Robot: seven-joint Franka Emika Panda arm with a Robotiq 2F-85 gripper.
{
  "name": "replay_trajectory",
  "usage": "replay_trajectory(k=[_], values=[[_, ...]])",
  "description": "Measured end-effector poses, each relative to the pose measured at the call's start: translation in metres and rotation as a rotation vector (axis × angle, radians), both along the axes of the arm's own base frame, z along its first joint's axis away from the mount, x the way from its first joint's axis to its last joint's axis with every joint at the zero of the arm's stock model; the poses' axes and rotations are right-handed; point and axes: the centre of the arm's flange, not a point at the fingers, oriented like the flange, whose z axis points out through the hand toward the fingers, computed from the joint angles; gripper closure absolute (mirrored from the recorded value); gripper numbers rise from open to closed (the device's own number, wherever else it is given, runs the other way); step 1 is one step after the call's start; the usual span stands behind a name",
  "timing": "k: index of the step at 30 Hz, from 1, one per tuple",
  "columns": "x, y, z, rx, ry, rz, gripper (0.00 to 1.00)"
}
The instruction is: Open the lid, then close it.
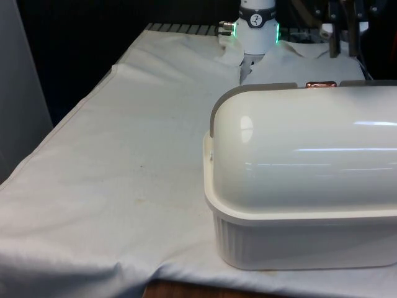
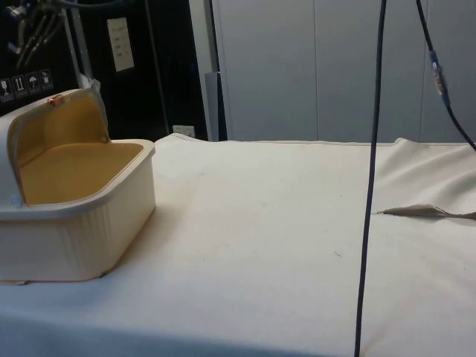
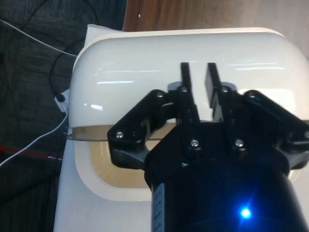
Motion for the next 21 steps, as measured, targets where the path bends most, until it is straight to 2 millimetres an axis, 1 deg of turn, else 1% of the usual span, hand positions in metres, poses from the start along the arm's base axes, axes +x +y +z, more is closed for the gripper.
replay_trajectory(k=[1,2,4,5,9,13,21], values=[[0.000,0.000,0.000,0.000,0.000,0.000,0.89],[0.000,0.000,-0.001,0.000,0.001,0.000,0.89],[0.000,0.000,-0.001,0.000,0.000,0.000,0.98],[0.000,0.000,-0.001,0.000,0.000,0.000,1.00],[0.000,0.001,-0.004,-0.001,0.005,0.001,1.00],[0.001,0.002,-0.012,-0.004,0.019,0.003,1.00],[0.001,0.003,-0.017,-0.006,0.040,0.005,1.00]])
